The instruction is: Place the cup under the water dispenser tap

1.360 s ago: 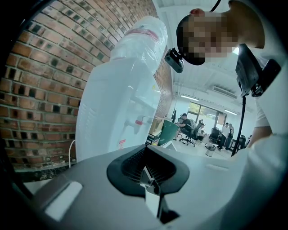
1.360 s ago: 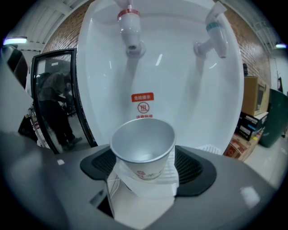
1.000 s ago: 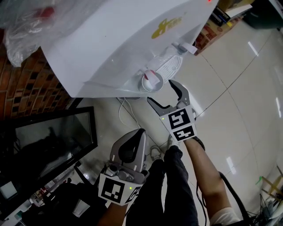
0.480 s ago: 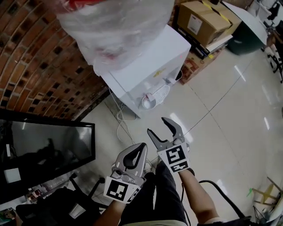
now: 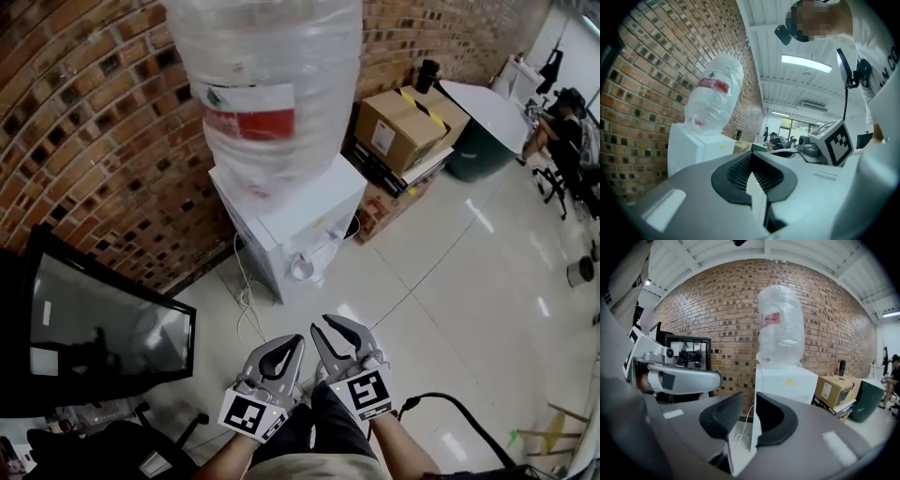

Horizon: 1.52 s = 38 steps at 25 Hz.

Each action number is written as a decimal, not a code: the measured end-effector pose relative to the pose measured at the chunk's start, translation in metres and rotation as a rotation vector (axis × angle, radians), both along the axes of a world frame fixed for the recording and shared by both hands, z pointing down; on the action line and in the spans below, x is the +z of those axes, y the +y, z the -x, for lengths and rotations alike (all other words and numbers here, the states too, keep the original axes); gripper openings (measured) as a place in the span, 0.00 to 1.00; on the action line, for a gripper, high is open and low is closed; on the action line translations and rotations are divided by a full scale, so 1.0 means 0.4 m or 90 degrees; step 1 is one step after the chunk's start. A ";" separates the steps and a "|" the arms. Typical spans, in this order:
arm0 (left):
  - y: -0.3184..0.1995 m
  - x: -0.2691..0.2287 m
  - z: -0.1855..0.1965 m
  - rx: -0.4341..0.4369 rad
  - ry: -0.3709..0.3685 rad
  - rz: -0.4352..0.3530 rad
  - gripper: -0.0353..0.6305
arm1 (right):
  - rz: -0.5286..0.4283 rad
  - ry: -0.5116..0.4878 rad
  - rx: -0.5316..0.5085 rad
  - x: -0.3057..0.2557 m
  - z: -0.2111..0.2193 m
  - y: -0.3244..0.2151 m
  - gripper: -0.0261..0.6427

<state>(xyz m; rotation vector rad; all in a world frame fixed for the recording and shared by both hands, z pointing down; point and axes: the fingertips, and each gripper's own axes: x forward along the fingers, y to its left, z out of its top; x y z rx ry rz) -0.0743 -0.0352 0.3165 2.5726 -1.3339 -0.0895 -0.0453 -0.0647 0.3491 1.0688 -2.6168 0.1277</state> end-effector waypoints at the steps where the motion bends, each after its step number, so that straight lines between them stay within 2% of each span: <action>1: 0.008 -0.024 -0.002 0.004 -0.002 -0.010 0.04 | -0.009 -0.003 0.002 -0.034 -0.005 0.013 0.17; 5: 0.064 -0.107 -0.005 0.013 -0.001 -0.031 0.04 | -0.025 -0.007 0.006 -0.136 -0.018 0.087 0.11; 11: 0.129 -0.173 -0.016 0.032 0.004 -0.055 0.04 | -0.061 0.011 0.019 -0.208 -0.039 0.158 0.08; 14: 0.161 -0.162 -0.019 0.040 0.013 -0.052 0.04 | -0.067 0.009 0.029 -0.209 -0.043 0.194 0.05; 18: 0.200 -0.171 -0.022 0.049 0.001 -0.064 0.04 | -0.061 0.006 0.020 -0.198 -0.044 0.256 0.05; 24: 0.250 -0.222 -0.022 0.026 -0.010 -0.088 0.04 | -0.037 -0.010 0.012 -0.199 -0.073 0.341 0.05; 30: 0.354 -0.239 -0.095 0.031 -0.021 -0.087 0.04 | -0.049 -0.030 0.023 -0.225 -0.144 0.443 0.05; 38: 0.567 -0.242 -0.239 0.052 -0.020 -0.086 0.04 | -0.067 -0.058 0.035 -0.246 -0.253 0.667 0.05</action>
